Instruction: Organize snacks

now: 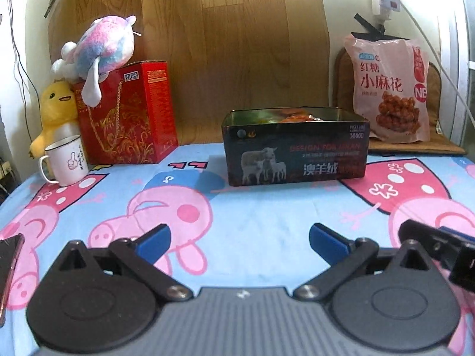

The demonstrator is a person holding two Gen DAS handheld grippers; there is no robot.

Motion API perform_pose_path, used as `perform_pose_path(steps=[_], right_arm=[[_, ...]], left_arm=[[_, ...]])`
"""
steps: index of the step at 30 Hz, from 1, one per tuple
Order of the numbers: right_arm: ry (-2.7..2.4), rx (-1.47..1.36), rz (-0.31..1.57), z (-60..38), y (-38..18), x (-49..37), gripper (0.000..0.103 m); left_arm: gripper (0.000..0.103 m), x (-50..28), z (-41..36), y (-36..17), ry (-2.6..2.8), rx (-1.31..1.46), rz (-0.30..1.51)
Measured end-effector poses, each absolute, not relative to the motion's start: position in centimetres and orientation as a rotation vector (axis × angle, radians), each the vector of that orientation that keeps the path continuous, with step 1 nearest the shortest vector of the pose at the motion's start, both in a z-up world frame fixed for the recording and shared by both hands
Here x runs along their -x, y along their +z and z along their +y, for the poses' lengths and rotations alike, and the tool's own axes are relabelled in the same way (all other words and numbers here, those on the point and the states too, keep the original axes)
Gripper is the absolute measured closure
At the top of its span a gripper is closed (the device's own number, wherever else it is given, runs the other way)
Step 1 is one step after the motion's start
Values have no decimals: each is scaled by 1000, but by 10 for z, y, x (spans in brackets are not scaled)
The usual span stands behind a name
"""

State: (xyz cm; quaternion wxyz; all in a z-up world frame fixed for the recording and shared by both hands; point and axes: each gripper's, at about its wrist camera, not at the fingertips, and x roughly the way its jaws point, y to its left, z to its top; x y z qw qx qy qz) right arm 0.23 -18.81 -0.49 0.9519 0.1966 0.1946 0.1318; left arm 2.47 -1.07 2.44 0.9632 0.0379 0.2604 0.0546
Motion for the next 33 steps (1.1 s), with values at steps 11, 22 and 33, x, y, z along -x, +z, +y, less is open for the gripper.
perform_pose_path(steps=[11,22,33], right_arm=[[267,-407,399,-189,-6,-3,27],[263,-425,396,-191,-7,-5,24],[128,-269,148,-182,12,12,4]], left_arm=[[0,-24,-5,19,136,-78,536],[0,-30,-5,11,128,-73,548],[0,-35,-6,6,116,-91,530]])
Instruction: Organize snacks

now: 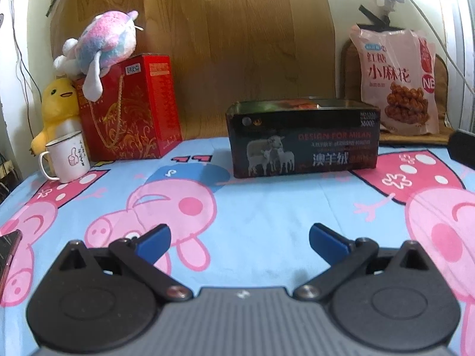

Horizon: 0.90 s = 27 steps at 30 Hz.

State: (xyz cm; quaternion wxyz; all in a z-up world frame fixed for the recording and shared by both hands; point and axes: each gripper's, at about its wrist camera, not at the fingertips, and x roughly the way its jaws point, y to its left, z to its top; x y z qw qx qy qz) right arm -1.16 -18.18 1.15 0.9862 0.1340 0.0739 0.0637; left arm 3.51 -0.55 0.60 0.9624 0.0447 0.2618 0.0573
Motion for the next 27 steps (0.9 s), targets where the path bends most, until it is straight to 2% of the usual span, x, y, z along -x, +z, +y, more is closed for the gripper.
perform_pose_path(steps=[4,27], right_arm=[[126,-248,179,-180,7,5,0],[91,-198,171,-169,10,8,0]], left_arm=[[0,-34,-5,6,114,-81,522],[0,-30,-8,5,129,-93,501]])
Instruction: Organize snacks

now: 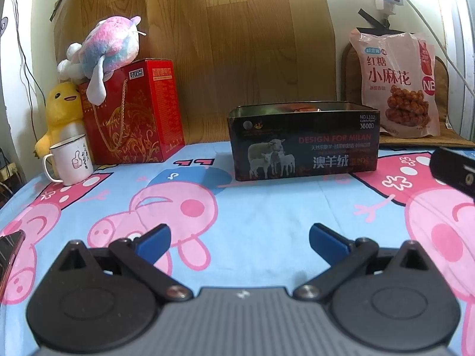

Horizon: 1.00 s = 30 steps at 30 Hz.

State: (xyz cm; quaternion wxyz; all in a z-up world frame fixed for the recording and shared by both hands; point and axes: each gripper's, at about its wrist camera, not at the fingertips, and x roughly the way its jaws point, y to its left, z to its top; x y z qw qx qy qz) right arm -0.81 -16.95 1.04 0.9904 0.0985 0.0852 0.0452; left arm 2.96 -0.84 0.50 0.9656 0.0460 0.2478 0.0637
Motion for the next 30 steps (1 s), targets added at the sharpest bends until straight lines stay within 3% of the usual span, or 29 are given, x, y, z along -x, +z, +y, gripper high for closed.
perform_pose_path(steps=[30], right_arm=[[131,-179,245,-165,9,-2,0]], left_arm=[[0,-33,-3,3,137,-43,535]])
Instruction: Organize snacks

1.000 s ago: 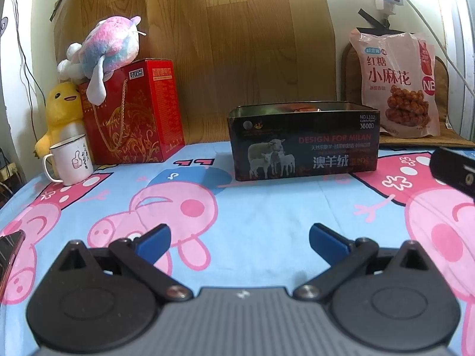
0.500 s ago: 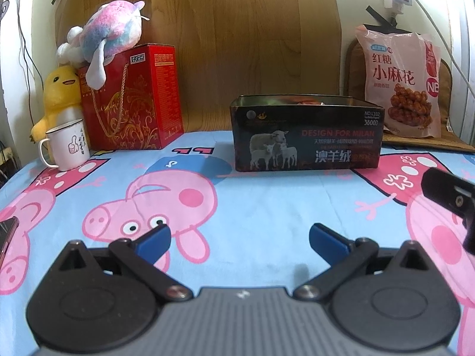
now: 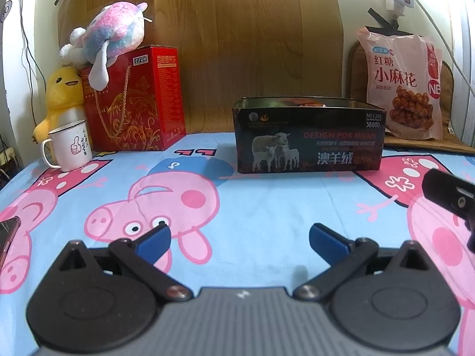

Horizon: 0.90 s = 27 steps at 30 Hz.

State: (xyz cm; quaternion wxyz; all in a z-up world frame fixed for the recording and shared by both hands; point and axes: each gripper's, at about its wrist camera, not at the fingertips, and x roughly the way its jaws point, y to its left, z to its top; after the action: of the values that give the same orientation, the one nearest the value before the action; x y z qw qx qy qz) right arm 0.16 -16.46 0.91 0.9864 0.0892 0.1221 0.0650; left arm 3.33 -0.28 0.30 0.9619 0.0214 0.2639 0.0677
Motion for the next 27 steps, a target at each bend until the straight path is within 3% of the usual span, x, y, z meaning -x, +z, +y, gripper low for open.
perform_pose_path(steps=[27], right_arm=[[184,-237,313,-169,4,-3,0]], left_arm=[[0,-31,-1,6,198,-48,553]])
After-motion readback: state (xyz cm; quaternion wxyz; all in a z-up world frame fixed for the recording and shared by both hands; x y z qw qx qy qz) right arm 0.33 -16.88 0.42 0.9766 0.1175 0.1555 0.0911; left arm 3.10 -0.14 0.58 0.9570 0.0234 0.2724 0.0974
